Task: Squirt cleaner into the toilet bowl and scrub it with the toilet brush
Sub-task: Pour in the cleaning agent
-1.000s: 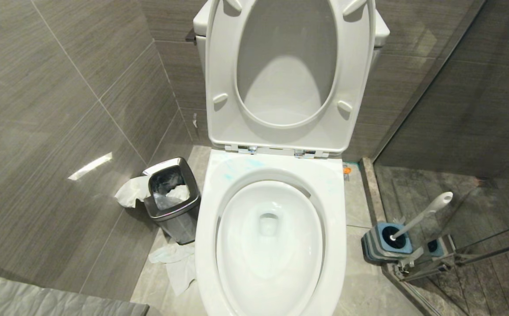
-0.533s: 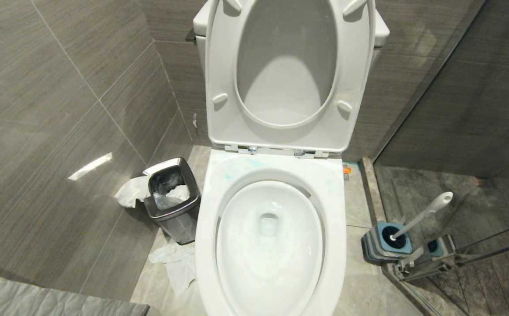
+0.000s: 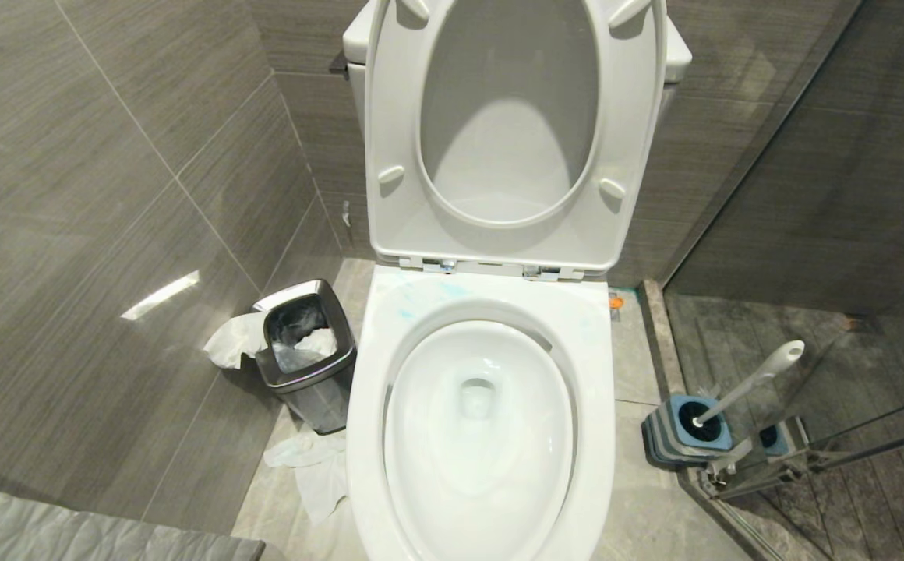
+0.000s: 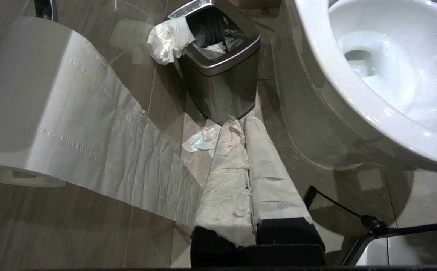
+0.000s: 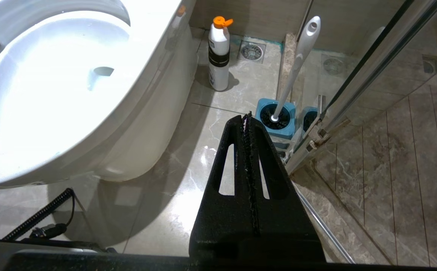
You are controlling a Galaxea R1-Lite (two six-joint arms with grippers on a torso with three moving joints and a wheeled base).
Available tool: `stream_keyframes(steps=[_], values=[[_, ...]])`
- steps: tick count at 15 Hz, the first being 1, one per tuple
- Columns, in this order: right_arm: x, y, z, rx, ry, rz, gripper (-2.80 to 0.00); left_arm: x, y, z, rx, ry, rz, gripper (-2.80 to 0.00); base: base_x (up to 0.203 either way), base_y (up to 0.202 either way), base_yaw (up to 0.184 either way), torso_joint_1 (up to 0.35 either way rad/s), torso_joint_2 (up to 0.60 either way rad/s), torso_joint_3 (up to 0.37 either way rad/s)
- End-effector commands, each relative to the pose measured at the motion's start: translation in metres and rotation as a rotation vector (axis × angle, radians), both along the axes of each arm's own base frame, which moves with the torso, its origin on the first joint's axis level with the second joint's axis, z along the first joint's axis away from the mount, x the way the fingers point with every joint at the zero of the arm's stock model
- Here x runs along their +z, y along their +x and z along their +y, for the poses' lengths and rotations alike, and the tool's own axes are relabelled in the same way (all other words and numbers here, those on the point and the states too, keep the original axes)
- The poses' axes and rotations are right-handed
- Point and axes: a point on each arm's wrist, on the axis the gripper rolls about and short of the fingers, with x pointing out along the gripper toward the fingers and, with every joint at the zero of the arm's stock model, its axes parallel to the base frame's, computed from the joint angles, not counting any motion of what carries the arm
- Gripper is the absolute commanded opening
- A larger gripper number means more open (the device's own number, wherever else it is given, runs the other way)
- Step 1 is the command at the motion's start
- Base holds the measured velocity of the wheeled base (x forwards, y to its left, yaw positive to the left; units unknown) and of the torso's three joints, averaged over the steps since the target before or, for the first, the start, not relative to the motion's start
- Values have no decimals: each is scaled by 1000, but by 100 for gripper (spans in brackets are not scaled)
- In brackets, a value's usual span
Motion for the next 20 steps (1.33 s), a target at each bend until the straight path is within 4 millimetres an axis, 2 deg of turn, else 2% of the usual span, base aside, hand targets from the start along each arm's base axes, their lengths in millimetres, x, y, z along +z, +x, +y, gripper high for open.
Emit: stream_keyframes(steps=[1,14,18,20], values=[[0,0,0,1,-1,0,-280,0,0,0,0,-5,3,-280,0,0,0,0,0,0],[1,0,0,-17,31,15,-280,-1,0,0,3,-42,6,-280,0,0,0,0,0,0],[19,-13,-1,-32,74,198,-280,-1,0,0,2,-43,6,-280,0,0,0,0,0,0],[27,-13,-1,-26,83,238,-280,-1,0,0,4,-43,5,-280,0,0,0,0,0,0]])
